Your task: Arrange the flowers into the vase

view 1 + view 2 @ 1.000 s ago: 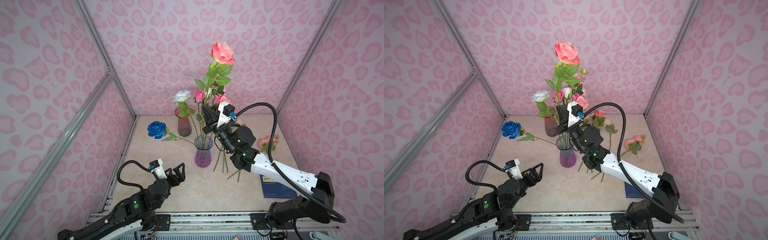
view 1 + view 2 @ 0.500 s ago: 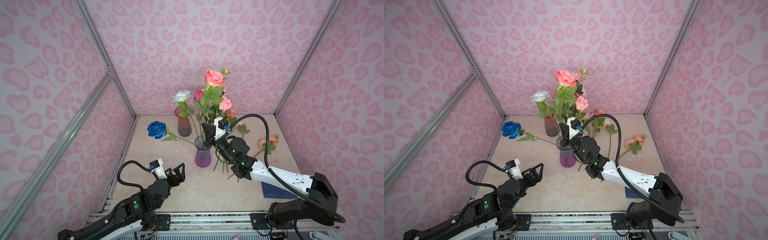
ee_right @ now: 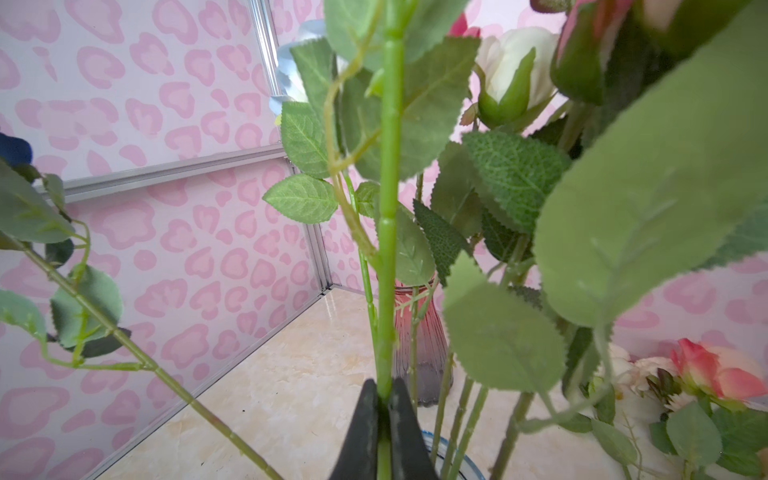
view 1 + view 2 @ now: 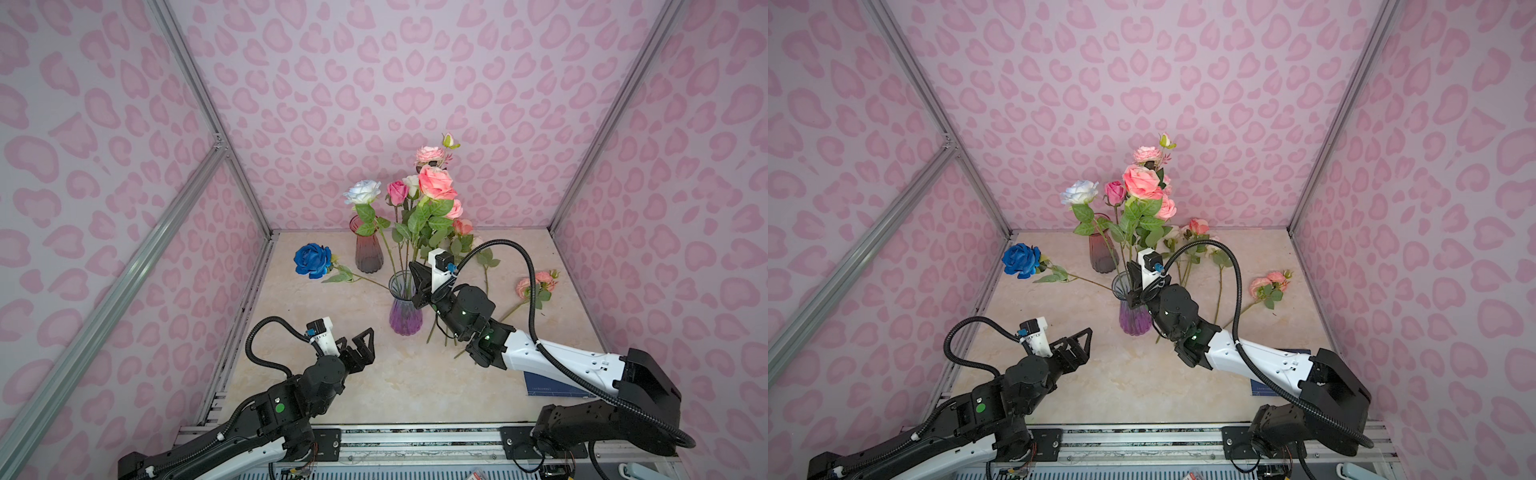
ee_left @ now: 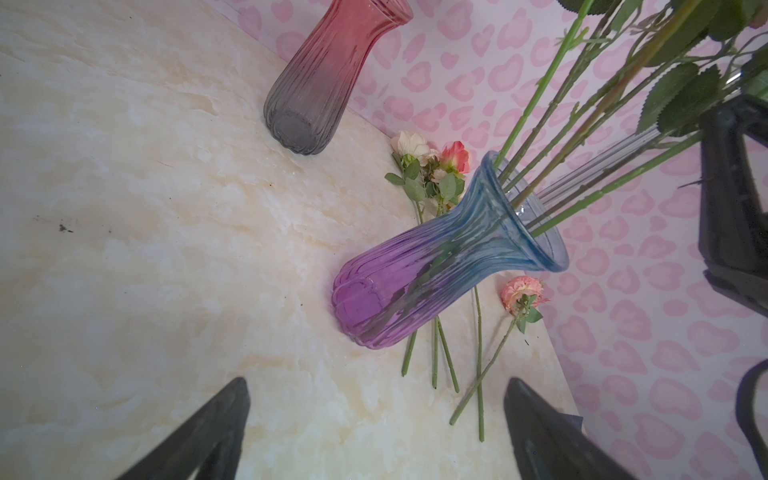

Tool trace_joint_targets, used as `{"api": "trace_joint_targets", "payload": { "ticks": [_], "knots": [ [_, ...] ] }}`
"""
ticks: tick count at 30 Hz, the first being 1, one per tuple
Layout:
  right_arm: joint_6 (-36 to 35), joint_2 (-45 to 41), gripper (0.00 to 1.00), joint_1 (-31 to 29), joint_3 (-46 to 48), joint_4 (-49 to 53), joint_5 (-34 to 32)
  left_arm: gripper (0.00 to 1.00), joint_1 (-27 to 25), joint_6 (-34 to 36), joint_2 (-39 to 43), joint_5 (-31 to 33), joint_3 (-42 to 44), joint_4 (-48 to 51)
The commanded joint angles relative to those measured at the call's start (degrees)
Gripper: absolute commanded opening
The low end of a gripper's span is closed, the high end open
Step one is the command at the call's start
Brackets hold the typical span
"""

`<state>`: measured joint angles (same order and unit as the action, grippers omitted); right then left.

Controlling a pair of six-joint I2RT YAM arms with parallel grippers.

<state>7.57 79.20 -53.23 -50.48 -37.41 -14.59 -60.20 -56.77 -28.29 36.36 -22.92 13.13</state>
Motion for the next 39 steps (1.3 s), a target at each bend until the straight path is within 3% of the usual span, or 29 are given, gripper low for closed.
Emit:
{"api": "trace_joint_targets", "payload": {
  "ticks": [1,6,20,32,39],
  "knots": [
    [0.2,0.6,0.14,-0.1,-0.7,1.8,-1.4,0.96,0.0,-0.3,-0.2,-0.1,-0.8,-1.6],
    [0.2,0.6,0.22,-0.2,-2.3,5.4,-0.4,0.96,0.1,0.1,-1.2,-0.5,-1.3,-1.7],
    [2.1,-5.9,0.34,-1.9,-2.0,12.0,-3.1,0.96,0.0,3.8,-8.0,-3.0,-5.6,-1.6],
    [5.5,-14.3,0.38,-2.2,1.9,20.4,-8.6,0.96,0.0,5.2,-9.9,-2.7,-6.8,-0.9],
    [5.7,-12.9,0.41,-2.1,-1.1,23.0,-7.2,0.96,0.1,5.9,-10.3,-1.9,-7.4,-0.4]
  ]
}}
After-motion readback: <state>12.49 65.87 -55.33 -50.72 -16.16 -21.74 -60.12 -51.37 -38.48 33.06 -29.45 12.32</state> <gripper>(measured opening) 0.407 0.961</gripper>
